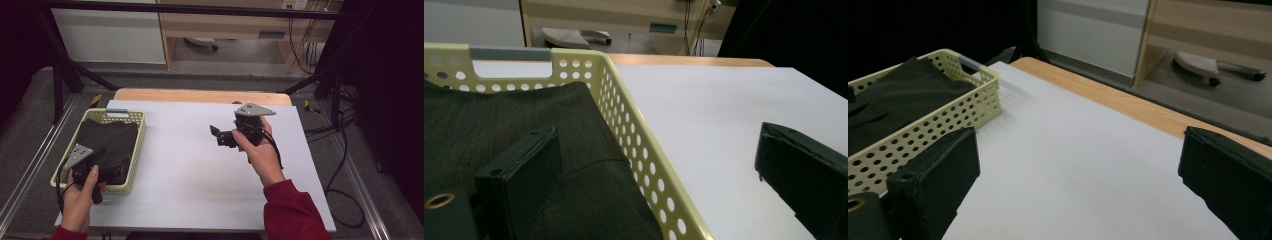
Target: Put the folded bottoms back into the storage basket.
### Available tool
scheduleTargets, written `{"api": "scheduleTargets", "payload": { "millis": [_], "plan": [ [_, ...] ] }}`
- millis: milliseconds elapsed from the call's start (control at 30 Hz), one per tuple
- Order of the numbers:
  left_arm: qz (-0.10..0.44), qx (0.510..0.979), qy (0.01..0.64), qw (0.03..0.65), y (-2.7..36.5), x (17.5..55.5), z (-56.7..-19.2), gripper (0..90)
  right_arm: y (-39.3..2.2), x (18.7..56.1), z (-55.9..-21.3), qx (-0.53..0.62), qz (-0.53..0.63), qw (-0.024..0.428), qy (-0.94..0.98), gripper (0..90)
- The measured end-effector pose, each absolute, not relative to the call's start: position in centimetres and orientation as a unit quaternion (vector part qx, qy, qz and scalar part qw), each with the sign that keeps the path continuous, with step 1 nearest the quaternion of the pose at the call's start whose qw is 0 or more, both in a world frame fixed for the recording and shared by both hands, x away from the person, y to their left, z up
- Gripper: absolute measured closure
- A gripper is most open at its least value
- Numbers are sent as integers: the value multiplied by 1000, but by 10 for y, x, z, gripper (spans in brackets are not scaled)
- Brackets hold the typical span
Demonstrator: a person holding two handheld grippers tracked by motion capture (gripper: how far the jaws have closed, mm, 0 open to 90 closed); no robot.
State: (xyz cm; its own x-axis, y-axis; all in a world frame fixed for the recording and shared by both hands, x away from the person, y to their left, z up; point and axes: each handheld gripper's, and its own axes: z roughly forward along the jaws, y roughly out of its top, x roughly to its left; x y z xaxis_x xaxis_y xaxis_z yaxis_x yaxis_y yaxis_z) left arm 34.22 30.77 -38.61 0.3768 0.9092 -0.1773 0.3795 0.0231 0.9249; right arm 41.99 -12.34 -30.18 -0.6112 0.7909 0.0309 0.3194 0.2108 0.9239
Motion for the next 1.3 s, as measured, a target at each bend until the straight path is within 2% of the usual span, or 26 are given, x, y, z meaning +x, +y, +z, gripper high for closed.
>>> {"api": "scheduleTargets", "payload": {
  "millis": [700, 1300],
  "plan": [
    [243, 655, 508, 503, 314, 341, -403, 74, -180, 403, -317, 405, 497, 261, 722, 28],
    [247, 656, 507, 501, 312, 340, -404, 76, -219, 380, -338, 436, 496, 255, 706, 26]
  ]
}}
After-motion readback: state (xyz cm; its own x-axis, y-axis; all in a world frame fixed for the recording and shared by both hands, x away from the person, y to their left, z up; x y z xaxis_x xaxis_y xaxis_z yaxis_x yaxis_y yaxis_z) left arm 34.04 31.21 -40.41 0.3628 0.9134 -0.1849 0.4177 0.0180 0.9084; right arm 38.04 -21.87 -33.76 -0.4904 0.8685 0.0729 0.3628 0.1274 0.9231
